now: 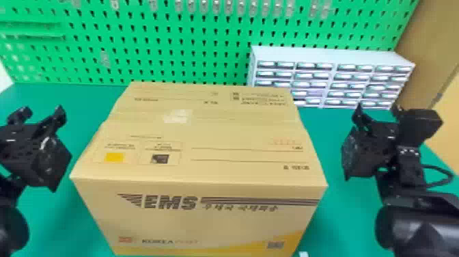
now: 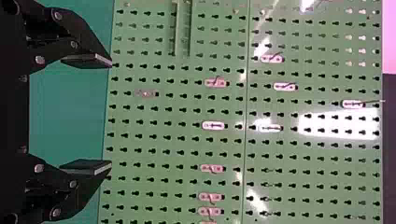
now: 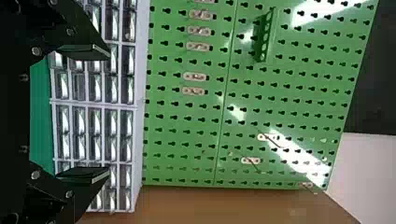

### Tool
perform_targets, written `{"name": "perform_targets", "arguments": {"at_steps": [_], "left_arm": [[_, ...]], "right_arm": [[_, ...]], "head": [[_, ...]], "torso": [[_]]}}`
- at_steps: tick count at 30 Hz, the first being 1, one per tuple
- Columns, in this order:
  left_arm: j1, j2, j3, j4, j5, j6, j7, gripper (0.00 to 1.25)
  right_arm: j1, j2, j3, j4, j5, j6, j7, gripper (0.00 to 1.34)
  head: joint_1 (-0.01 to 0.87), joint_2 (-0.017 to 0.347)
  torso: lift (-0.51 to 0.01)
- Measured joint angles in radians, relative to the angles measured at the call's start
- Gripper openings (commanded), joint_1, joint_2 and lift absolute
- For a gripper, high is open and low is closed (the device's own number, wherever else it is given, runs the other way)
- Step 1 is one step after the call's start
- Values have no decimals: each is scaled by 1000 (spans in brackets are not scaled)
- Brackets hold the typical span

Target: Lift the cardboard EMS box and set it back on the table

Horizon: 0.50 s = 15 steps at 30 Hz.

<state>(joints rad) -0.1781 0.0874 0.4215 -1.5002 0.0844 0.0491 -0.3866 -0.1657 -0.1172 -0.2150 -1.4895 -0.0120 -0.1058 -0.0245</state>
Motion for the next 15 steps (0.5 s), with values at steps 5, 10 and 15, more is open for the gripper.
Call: {"name": "perform_targets", "arguments": {"at_steps": [5,10,15], "left_arm": [[0,0,0,0,-1,-1,0,762],[2,-1,-1,0,-2,-3,0,764],[2,-1,-1,0,-3,-8,0,764]], "right_arm": [[2,-1,3,0,0,0,0,942],[6,-1,7,0,1,0,0,942],[8,-1,8,0,3,0,0,939]], "head": [[678,-15],[678,-15],[678,-15]], "torso": [[-97],[-97],[-97]]}}
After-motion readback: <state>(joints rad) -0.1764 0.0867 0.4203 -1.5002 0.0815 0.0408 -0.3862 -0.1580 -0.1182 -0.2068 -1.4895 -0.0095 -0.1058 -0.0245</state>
